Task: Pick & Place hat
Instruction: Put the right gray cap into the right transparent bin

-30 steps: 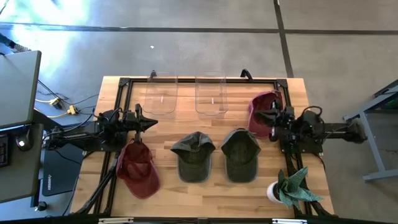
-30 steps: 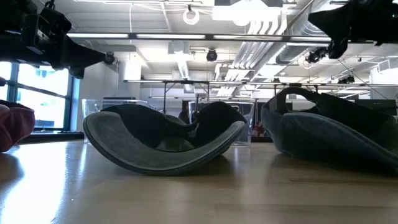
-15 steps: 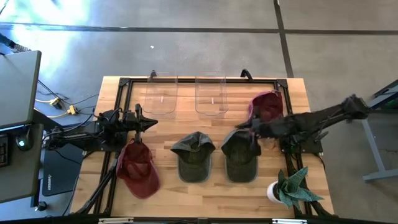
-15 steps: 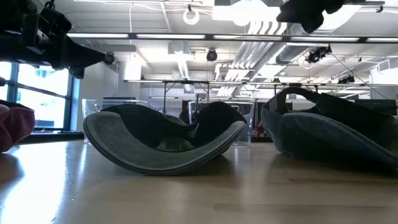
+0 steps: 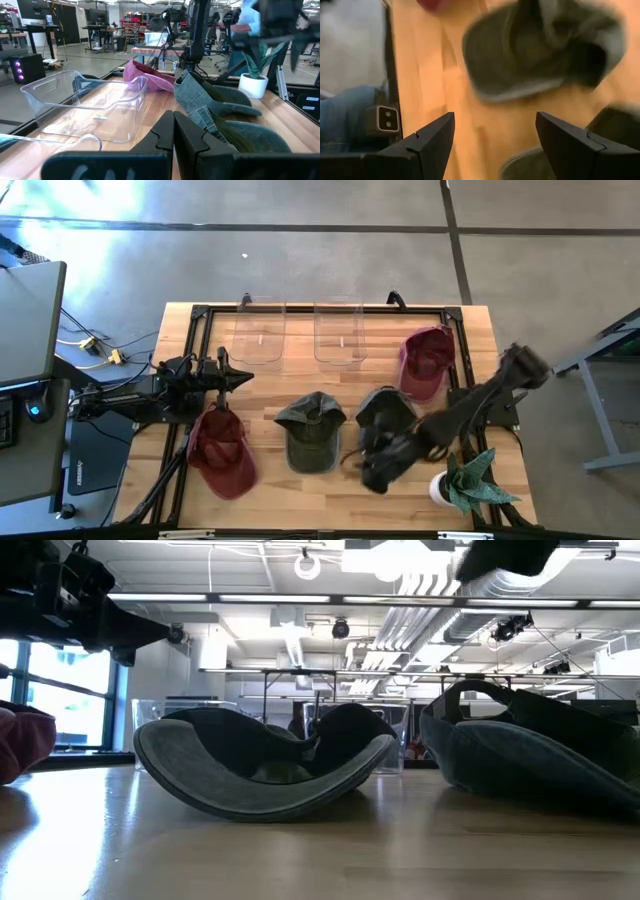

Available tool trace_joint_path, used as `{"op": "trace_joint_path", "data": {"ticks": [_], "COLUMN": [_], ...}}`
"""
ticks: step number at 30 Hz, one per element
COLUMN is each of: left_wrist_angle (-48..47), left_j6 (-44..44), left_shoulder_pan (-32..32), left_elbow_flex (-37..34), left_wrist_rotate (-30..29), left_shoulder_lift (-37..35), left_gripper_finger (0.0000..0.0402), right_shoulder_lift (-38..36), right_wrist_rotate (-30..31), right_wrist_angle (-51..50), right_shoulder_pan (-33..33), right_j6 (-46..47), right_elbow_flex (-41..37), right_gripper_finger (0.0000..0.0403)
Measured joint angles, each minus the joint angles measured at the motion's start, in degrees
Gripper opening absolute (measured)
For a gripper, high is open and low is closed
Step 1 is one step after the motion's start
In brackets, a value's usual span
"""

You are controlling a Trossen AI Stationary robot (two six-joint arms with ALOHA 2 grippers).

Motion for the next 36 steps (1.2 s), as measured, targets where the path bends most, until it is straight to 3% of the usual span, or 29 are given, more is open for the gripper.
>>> {"op": "trace_joint_path", "data": {"ticks": [6,11,22,27,33,36], "left_wrist_angle": [0.00,0.01,0.01,0.02,0.01,0.02], "left_j6": [0.00,0.00,0.00,0.00,0.00,0.00], "left_shoulder_pan": [0.00,0.00,0.00,-0.02,0.00,-0.02], "left_elbow_flex": [0.00,0.00,0.00,0.00,0.00,0.00], "left_wrist_rotate": [0.01,0.00,0.01,0.01,-0.01,-0.01], "left_shoulder_lift": [0.00,-0.01,0.00,0.00,-0.01,-0.02], "left_gripper_finger": [0.0000,0.0000,0.0000,0.0000,0.0000,0.0000], "right_shoulder_lift": [14.01,22.62,30.24,30.90,30.60,28.67], "right_wrist_rotate": [-3.29,-2.90,-8.17,-8.10,-8.38,-6.37], "right_wrist_angle": [-14.67,-26.05,-37.19,-38.84,-39.83,-39.02], "right_shoulder_pan": [1.36,0.32,-2.00,-1.28,1.79,4.80], "right_j6": [14.83,18.37,21.68,20.98,18.78,18.06], "right_elbow_flex": [10.78,17.71,20.00,19.09,14.72,13.83], "right_gripper_finger": [0.0275,0.0275,0.0267,0.0196,0.0030,0.0022]}}
